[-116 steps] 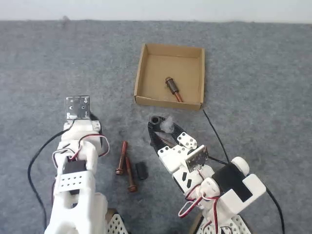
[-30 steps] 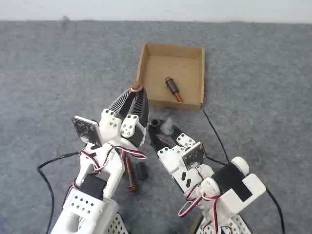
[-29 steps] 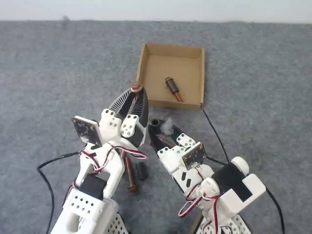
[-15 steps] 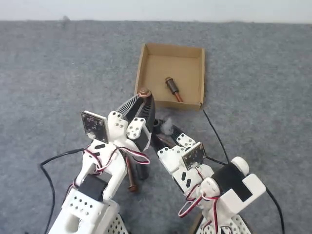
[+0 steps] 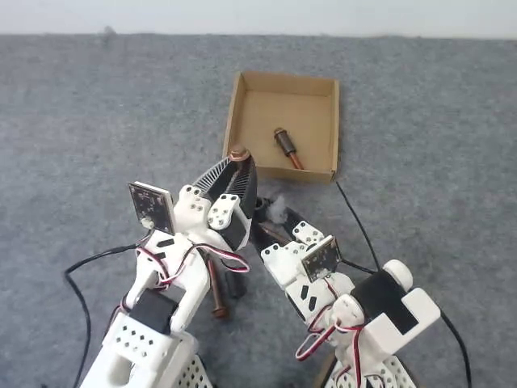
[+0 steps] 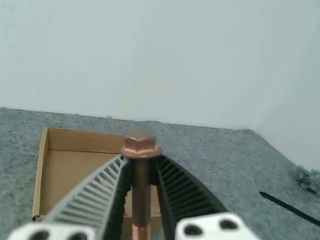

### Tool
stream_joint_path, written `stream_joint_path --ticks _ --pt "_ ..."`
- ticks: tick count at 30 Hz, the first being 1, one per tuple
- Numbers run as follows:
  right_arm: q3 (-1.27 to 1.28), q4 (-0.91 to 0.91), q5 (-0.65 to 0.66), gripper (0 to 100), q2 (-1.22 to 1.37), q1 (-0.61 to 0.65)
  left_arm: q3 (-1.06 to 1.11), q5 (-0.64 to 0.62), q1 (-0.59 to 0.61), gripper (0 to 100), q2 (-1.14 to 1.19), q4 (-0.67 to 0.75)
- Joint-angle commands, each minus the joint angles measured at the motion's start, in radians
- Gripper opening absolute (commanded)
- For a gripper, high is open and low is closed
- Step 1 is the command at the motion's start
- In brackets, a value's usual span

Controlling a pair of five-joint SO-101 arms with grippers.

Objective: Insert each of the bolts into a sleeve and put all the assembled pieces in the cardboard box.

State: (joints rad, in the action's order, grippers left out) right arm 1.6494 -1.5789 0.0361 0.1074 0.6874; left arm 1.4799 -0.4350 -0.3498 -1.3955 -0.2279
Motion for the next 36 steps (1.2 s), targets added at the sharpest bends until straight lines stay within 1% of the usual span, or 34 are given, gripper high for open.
stream_joint_path --ticks 1,6,12,36 --pt "0.026 0.007 -0.005 0.6 -0.033 0.005 -0.038 -0.011 -0.008 1 -0.034 0.0" --pt "0.026 0.007 -0.003 0.6 -0.033 0.005 -0.004 -0.011 -0.003 1 -0.034 0.003" --pt "0.026 0.007 -0.002 0.6 -0.033 0.007 0.085 -0.011 -0.002 1 -0.028 0.186" --pt "0.026 0.007 0.0 0.6 -0.033 0.005 0.094 -0.011 -0.008 1 -0.026 0.195"
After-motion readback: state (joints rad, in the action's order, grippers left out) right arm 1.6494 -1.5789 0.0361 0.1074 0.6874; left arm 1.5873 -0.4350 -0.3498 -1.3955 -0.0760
